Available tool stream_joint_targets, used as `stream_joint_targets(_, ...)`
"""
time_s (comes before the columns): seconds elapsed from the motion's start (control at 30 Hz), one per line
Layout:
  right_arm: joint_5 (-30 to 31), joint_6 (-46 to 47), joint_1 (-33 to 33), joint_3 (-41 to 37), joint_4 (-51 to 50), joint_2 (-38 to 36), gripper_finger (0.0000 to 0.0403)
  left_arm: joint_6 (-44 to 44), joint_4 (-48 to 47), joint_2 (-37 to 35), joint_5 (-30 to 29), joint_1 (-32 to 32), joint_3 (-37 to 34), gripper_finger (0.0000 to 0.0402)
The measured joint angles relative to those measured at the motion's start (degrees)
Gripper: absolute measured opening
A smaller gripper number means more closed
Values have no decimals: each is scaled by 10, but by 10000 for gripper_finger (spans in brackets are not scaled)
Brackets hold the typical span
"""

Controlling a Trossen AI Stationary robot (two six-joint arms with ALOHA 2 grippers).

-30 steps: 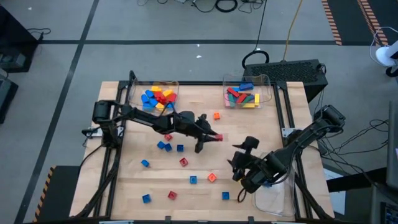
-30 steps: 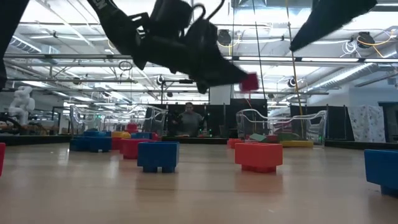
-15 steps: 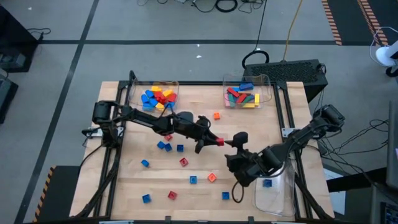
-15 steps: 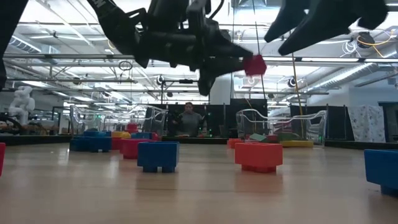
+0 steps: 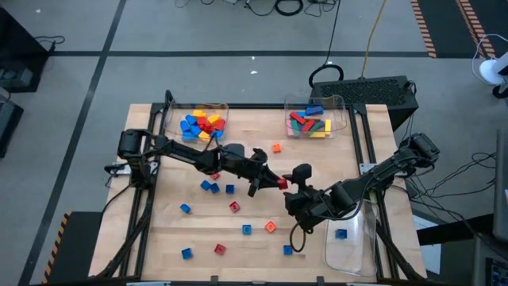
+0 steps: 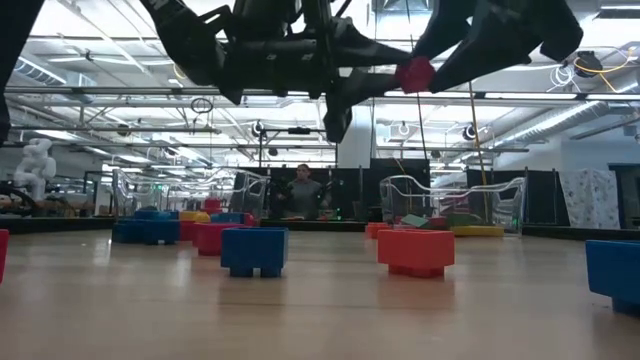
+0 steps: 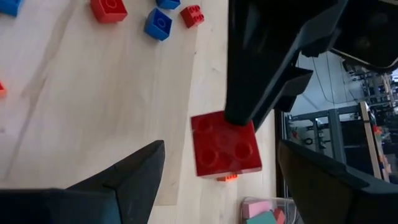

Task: Sort blocks by size
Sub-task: Put the 4 stud red game piece into the bottom transparent bin

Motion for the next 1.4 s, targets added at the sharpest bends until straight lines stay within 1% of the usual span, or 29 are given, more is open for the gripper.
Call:
stream_joint_targets(0.23, 0, -21, -8, 0, 23, 0, 296, -2, 4, 0, 1, -3, 0, 97)
stream_joint_targets(0.3, -3, -32, -8, 0, 37, 0, 284, -2, 4, 0, 1, -3, 0, 98)
stream_joint_targets(0.4, -18, -38, -7, 0, 41, 0, 242, -13, 3, 0, 1, -3, 0, 98)
stream_joint_targets(0.57, -46, -33, -10, 0, 41, 0, 132, -15, -2, 1, 1, -3, 0, 98)
stream_joint_targets(0.6, -44, -29, -10, 0, 39, 0, 114, -15, -2, 1, 1, -3, 0, 98)
stream_joint_targets(0.63, -43, -27, -10, 0, 39, 0, 105, -15, -2, 1, 1, -3, 0, 98)
stream_joint_targets(0.77, -41, -19, -10, 0, 35, 0, 105, -15, 0, 1, 0, -3, 0, 98)
stream_joint_targets(0.87, -39, -7, -10, 1, 33, 0, 105, -15, 2, 1, 0, -3, 0, 109)
stream_joint_targets(1.0, -38, 20, -3, 1, 13, 0, 105, -15, 4, 1, -1, -1, 0, 149)
stream_joint_targets(1.07, -50, 39, 7, 0, -10, -1, 105, -14, 10, 0, 3, 1, 0, 172)
stream_joint_targets(1.23, -63, 124, 34, 9, -89, -5, 105, -13, 10, -6, 12, 7, 1, 221)
stream_joint_targets(1.3, -84, 179, 47, 25, -138, -4, 108, 4, 11, -8, 18, 11, 1, 232)
stream_joint_targets(1.4, -130, 275, 70, 55, -209, -5, 110, 46, 5, -9, 32, 15, 1, 236)
